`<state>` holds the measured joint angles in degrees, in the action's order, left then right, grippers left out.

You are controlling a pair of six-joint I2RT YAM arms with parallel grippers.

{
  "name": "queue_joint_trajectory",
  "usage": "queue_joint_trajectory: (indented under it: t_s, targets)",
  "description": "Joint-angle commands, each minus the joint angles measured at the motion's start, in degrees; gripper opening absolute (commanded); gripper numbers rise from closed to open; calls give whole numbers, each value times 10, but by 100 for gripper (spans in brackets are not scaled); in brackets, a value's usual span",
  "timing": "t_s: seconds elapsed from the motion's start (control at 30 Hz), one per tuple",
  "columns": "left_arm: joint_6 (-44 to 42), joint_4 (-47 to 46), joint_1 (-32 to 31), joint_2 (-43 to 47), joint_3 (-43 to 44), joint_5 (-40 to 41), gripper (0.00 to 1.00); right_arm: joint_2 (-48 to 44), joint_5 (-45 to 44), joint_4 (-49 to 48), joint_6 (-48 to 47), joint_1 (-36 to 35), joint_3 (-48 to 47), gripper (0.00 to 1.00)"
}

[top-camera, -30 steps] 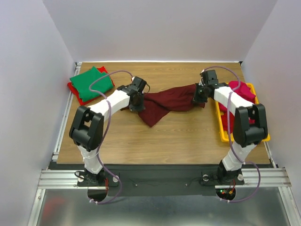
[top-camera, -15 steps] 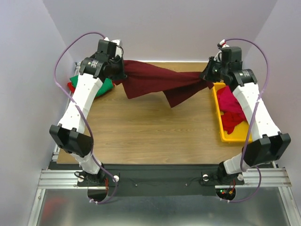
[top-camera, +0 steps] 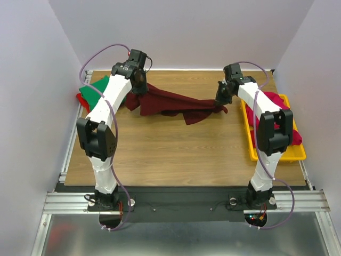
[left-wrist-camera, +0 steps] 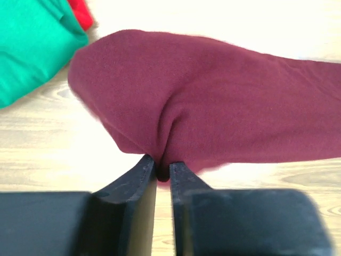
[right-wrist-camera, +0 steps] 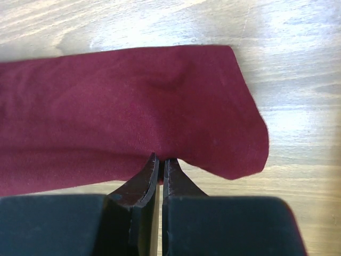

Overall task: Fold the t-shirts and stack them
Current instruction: Flatten the tshirt out

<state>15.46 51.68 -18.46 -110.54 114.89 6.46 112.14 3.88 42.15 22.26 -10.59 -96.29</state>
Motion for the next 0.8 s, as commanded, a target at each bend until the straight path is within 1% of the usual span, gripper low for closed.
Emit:
queue_joint_trajectory:
  t_s: [0.0,0.07,0.1,0.17,0.3,0.33,0.4,0.43,0.47,0.63,0.77]
  targets:
    - [-10,-34,10,80,-48,74,27,5,-50,-1,-15,14,-38,0]
    - [-10,-49,9,88,-73,65,28,16,-50,-2,-17,15,-39,1]
    - [-10,-73,8,93,-86,60,47,23,-48,-2,-18,16,-39,1]
    - [-16,-97,1,108,-129,43,95,27,-44,-4,-16,15,-40,0]
    - [-15,-132,-14,127,-187,27,95,31,-42,-6,-12,15,-42,0]
    - [-18,-150,-18,140,-215,24,95,31,-42,-6,-12,15,-42,0]
    - [-23,-172,-34,155,-248,15,93,30,-41,-7,-12,15,-41,1]
    - [-27,-192,-40,168,-282,5,91,31,-41,-7,-11,15,-41,0]
    - [-27,-200,-46,172,-298,3,90,31,-26,-7,-11,15,-41,0]
    - [8,-194,-61,172,-390,24,85,33,-12,-8,-6,15,-42,0]
    - [31,-192,-60,167,-441,52,86,30,-5,-8,-6,15,-39,0]
